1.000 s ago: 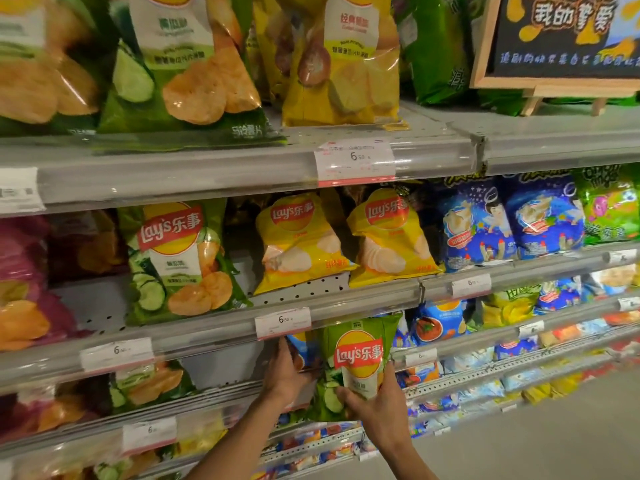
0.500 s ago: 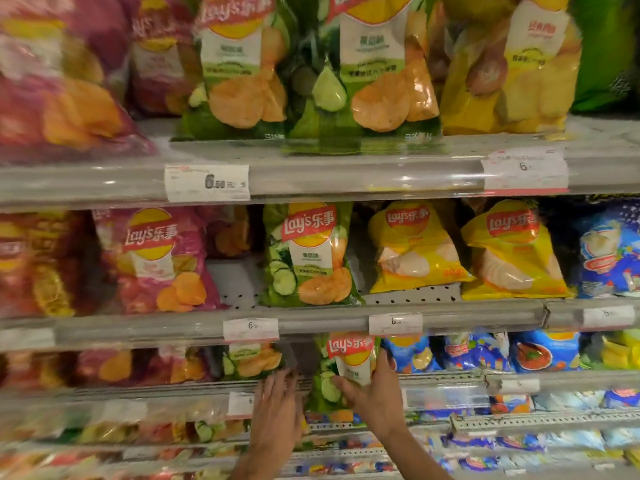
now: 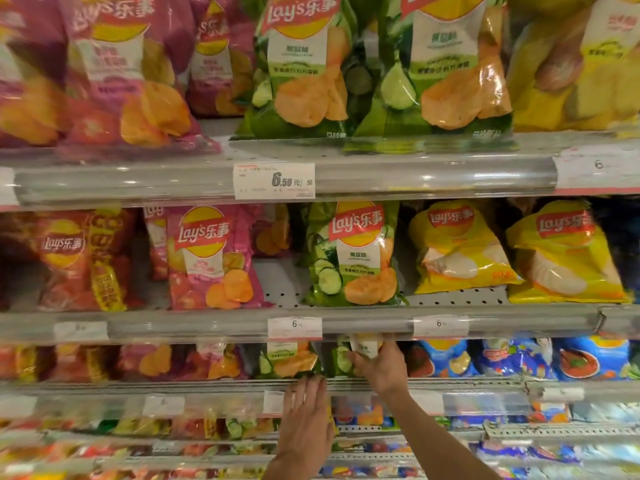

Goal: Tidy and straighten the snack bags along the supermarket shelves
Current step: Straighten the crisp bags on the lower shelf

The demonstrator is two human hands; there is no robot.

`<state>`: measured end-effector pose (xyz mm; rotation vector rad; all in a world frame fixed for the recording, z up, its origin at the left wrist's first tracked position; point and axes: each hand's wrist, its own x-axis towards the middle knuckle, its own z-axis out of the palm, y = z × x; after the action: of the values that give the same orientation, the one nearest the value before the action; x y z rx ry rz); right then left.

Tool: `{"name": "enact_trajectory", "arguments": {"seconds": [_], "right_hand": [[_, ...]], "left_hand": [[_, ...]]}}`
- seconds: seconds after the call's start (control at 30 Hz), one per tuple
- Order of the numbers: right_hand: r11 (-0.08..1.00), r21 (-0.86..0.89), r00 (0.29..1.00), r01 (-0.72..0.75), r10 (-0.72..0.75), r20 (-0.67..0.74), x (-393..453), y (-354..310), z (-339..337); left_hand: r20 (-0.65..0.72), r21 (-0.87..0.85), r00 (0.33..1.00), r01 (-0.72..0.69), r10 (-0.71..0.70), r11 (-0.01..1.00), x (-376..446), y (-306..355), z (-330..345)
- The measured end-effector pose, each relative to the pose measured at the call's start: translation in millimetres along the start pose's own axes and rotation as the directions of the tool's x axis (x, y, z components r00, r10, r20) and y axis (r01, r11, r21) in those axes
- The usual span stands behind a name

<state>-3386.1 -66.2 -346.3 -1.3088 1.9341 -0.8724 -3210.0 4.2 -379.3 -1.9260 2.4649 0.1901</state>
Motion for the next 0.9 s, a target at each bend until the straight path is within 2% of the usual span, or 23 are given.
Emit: {"name": "enact_trajectory", "arguments": {"seconds": [0.23, 0.4, 0.47, 0.63, 0.7, 0.77, 0.9], "right_hand": [[0.998, -0.043, 0.993, -0.055, 0.06, 0.1, 5, 2, 15], [0.997, -0.073, 0.988, -0.022, 0.033, 0.148, 1, 7, 9], [0.998, -0.06, 0.99, 0.016, -0.007, 0.141, -6, 11, 2], [0.978, 0.098, 0.977, 0.186, -0.194, 0.083, -33, 29, -29], [0.971, 0.171, 0.982, 0.169, -0.181, 0.053, -42, 46, -43], [0.953, 0.278, 0.992, 0.117, -0.122, 0.001, -49, 64, -61], [0.914, 0.398, 0.992, 0.076, -0.031, -0.119, -46, 105, -114]], "left_hand": [[0.015, -0.083, 1.0, 0.016, -0.015, 0.996, -1, 4, -2], [0.004, -0.157, 0.993, 0.121, -0.122, 0.98, 1, 17, -3], [-0.022, -0.181, 0.981, 0.183, -0.19, 0.966, 0, 27, 0], [-0.054, -0.241, 0.942, 0.31, -0.331, 0.92, 0, 61, 8], [-0.041, -0.338, 0.922, 0.349, -0.385, 0.874, 3, 80, 6], [-0.037, -0.489, 0.892, 0.376, -0.45, 0.787, 8, 104, 3], [-0.114, -0.716, 0.795, 0.35, -0.596, 0.604, 25, 166, -4]]}}
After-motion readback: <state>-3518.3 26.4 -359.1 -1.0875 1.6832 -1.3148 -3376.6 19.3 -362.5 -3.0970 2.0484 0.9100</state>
